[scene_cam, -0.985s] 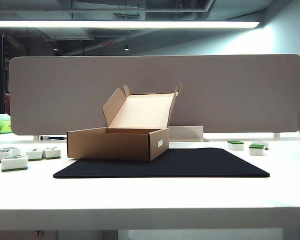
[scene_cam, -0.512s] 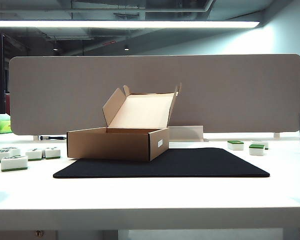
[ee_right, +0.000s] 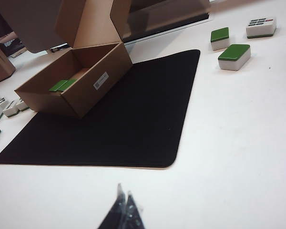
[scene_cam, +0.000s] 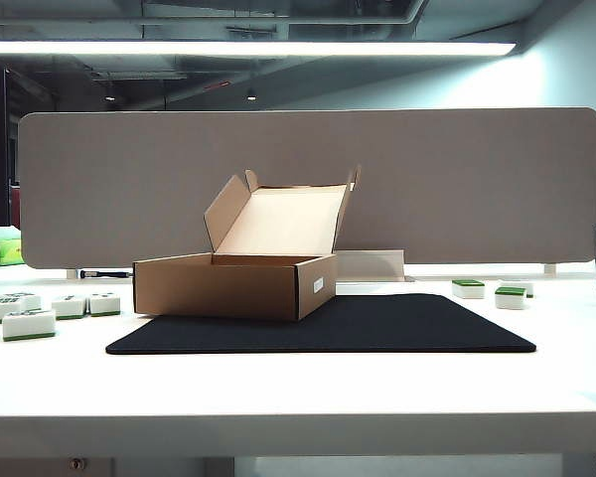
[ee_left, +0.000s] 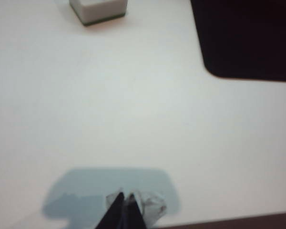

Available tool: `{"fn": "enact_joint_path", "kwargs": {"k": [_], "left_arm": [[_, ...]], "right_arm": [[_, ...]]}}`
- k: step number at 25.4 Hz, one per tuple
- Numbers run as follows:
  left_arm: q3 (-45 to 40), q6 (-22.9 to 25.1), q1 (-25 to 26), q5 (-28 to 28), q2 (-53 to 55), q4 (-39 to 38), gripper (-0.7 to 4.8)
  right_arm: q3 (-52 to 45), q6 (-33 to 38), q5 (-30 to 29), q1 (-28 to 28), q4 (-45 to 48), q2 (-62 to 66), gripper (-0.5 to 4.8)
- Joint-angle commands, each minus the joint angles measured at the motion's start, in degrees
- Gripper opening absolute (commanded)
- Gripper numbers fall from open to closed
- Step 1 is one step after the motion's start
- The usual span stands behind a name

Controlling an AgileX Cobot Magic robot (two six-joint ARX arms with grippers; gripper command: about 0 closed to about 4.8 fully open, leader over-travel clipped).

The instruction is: Pick up four mahjong tiles and put them into the paper box.

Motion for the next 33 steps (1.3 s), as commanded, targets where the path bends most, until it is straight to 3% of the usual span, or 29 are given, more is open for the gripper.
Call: {"fn": "enact_joint_path", "kwargs": {"k": [1,4,7,12,29,33], "left_arm": [[-0.17,0.26,-0.02,-0.20,-0.02,1.27,-0.06],[-0.61,1.42,-0.02,-0.31,-0.02,1.81,-0.06],[-3.34,1.95,-0.02,-6.01,-0.02,8.55,-0.06],[-5.86,1.92,-0.02,-10.19,-0.02,14.64,-0.06],[-5.95,1.57,-0.02,-10.16,-0.04,14.95,-0.06],[-6.23,1.55,0.07,-10.23,-6.19,12.79,-0.06]], "right_arm": [[0.04,-0.11,0.11,0.02,0.90,-0.39,-0.01],[0.04,-0.09,0.13,0.02,0.90,-0.39,-0.01],[0.04,-0.13,0.15,0.00,0.92,-0.39,-0.01],[0.04,-0.13,0.15,0.00,0.90,-0.39,-0.01],[0.04,-0.13,0.15,-0.02,0.92,-0.39,-0.01],[0.04,-0.13,0.15,-0.02,0.90,-0.44,-0.01]]}}
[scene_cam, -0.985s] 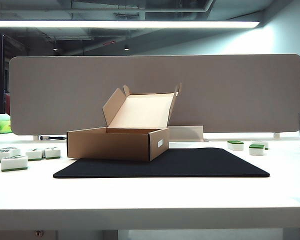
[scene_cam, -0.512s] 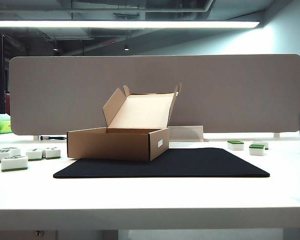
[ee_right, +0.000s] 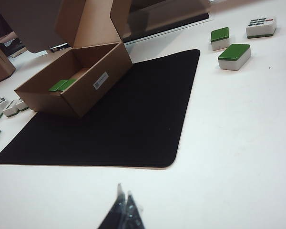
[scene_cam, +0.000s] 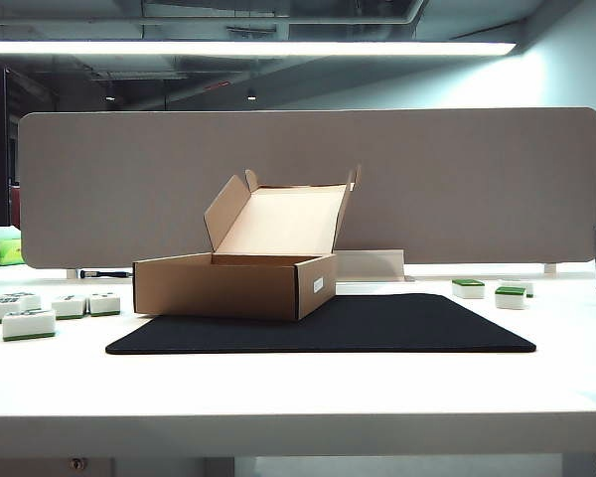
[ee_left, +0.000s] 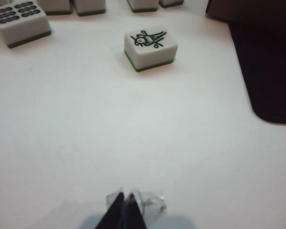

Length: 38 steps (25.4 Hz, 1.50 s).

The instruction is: Pick up four mahjong tiles and put them into the paper box.

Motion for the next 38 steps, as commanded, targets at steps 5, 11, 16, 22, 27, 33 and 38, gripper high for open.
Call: {"fn": "enact_joint_path", "kwargs": {"k": [5,11,16,22,27,33,38], "left_arm": [[-0.37,0.35,0.02,-0.55,-11.69,-1.29,-0.06],[-0.44,1.97,0.04,-0.72,-17.68,-5.07,-0.06],[-0.42,4.00,0.04,-0.59,-20.74,-8.41,-0.06],[-0.44,4.13,2.45,-0.61,-21.92,-8.31,-0.06],[-0.48,3.96,7.67,-0.20,-21.92,-8.24,-0.06],[-2.34,3.91,7.78,-1.38,-21.92,-1.99,-0.06],[-2.32,3.96,7.74,4.15,-21.92,-0.46,-0.06]], "right_arm": [[0.04,-0.13,0.11,0.02,0.92,-0.44,-0.01],[0.04,-0.13,0.13,0.02,0.92,-0.44,-0.01],[0.04,-0.13,0.11,0.02,0.94,-0.44,-0.01],[0.04,-0.13,0.13,0.02,0.92,-0.46,-0.01],[0.04,-0.13,0.13,0.02,0.92,-0.44,-0.01],[0.04,-0.13,0.13,0.02,0.92,-0.44,-0.01],[0.04,-0.13,0.13,0.02,0.92,-0.44,-0.01]]}}
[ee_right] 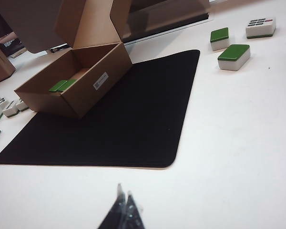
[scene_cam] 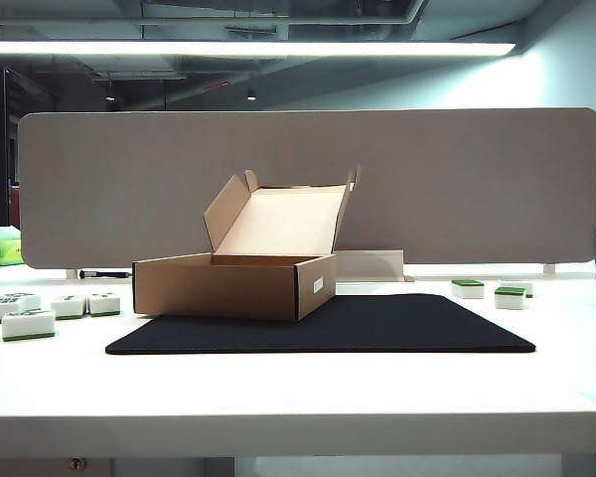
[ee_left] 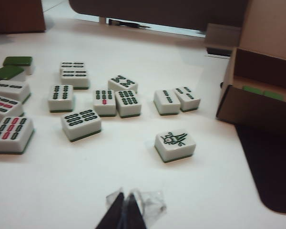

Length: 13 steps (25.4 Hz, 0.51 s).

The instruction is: Pick up four mahjong tiles and put them into the paper box.

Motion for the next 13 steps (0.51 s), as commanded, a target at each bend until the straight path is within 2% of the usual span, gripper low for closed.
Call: {"fn": "enact_joint_path", "kwargs": {"k": [1,6,13], "left_arm": [[-0.11,0.02,-0.26,4.61,0.02,0.83,-0.06],[-0.11,0.02,-2.40,5.53,0.02,-1.92,-0.06],[-0.11,-0.02,-2.99,5.22,0.02,-1.77,-0.06]], "right_arm": [[0.04,-0.13,0.13,0.00,0.92,-0.44,-0.01],[0.04,-0.13,0.11,0.00,0.92,-0.46,-0.01],[0.04,-0.13,0.13,0.02,0.92,-0.44,-0.01]]}}
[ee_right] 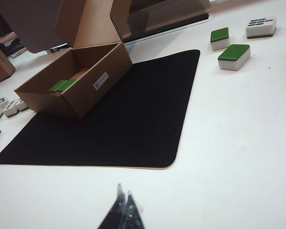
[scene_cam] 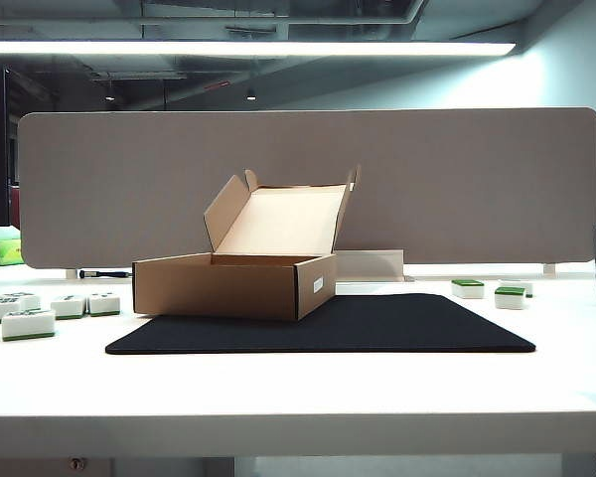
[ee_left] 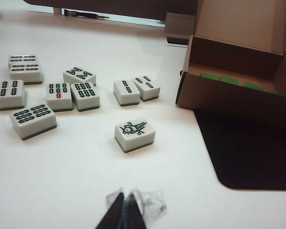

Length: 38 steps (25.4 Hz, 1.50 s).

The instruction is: Pick up four mahjong tiles and put them into the paper box.

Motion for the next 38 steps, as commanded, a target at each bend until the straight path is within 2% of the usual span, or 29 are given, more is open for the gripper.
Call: {"fn": "enact_joint_path", "kwargs": {"k": [1,22,26,31,34,38], "left_arm": [[-0.09,0.00,-0.04,0.26,0.02,-0.52,-0.06],[-0.09,0.00,-0.02,0.22,0.02,-0.52,-0.06],[-0.09,0.00,-0.02,0.20,0.02,-0.52,-0.06],[-0.09,0.00,-0.02,0.20,0.02,-0.52,-0.06],[-0.09,0.00,-0.02,0.22,0.02,-0.52,-0.06],[-0.09,0.00,-0.02,0.20,0.02,-0.52,-0.06]], "right_arm": [[0.04,-0.13,0.13,0.02,0.92,-0.44,-0.01],[0.04,-0.17,0.15,0.00,0.92,-0.44,-0.01],[0.04,-2.80,5.68,0.07,0.90,-0.50,-0.01],[0.04,-2.97,6.16,0.09,0.87,-0.50,-0.01],[0.04,-4.46,8.79,0.15,0.92,-0.50,-0.01],[-0.15,-4.70,15.37,1.57,0.92,-0.50,-0.01]]}}
